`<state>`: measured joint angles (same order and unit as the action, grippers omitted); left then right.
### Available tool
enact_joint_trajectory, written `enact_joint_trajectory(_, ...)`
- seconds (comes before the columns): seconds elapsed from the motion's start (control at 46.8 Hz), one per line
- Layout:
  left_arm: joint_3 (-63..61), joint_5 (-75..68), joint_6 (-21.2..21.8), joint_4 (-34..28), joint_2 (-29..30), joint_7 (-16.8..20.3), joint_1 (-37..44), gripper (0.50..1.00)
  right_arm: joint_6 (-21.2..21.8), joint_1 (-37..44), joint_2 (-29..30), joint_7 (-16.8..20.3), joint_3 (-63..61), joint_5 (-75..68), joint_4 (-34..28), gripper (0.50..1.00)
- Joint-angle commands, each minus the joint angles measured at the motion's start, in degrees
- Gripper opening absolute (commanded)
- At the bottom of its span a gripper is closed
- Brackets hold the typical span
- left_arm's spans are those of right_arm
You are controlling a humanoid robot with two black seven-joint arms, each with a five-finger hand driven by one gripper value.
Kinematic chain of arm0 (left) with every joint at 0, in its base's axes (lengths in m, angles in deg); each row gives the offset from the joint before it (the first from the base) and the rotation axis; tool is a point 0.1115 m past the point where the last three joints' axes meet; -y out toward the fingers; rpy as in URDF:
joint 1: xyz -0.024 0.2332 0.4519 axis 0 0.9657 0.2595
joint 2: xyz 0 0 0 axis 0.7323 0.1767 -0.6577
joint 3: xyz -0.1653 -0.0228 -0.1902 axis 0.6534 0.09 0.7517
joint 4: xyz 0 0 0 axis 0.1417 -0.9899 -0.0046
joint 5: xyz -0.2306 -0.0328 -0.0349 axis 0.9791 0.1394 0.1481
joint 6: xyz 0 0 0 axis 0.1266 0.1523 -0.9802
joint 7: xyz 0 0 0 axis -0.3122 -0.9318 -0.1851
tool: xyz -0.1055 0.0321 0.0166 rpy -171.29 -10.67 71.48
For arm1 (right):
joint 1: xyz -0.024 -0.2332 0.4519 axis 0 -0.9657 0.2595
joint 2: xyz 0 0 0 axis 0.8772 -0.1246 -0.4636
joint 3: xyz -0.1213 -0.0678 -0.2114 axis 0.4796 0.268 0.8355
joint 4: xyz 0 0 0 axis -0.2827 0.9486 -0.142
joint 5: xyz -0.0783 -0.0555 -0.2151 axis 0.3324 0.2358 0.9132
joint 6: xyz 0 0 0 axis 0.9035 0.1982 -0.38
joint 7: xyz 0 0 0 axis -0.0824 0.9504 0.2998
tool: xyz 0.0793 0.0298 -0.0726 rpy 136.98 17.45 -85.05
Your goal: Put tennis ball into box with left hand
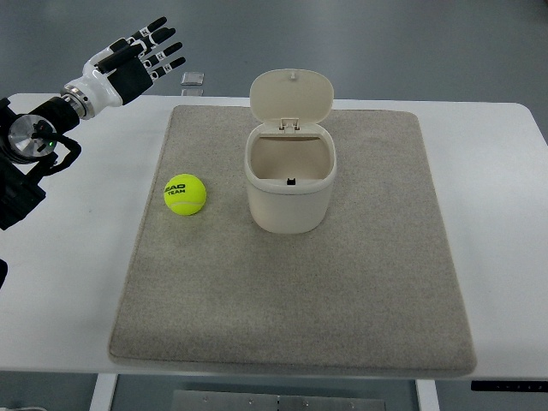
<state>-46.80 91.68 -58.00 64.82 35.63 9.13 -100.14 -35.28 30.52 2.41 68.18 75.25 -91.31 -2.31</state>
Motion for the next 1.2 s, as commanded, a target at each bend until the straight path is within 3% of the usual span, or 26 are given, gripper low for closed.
enact_joint_trajectory(0.0, -0.09, -0.08, 0.0, 0.0, -0.01, -0.01, 0.01, 0.994, 0.0, 0.01, 0.0, 0.0, 0.0, -0.03, 0.0, 0.901)
enact_joint_trajectory(0.683, -0.62, -0.61, -0.61, 0.0, 0.43, 0.08, -0.17, 0.994, 0.0, 0.01, 0.0, 0.0, 0.0, 0.05, 0.0, 0.901)
enact_joint_trajectory(0.983, -1.06, -3.5, -3.6, 2.2, 7.99, 0.7, -0.17, 0.994, 0.0, 0.01, 0.0, 0.0, 0.0, -0.03, 0.0, 0.901)
enact_joint_trajectory(1.175, -1.15, -20.53, -4.58, 4.13, 11.77, 3.94, -0.08, 0.994, 0.0, 0.01, 0.0, 0.0, 0.0, -0.03, 0.0, 0.901)
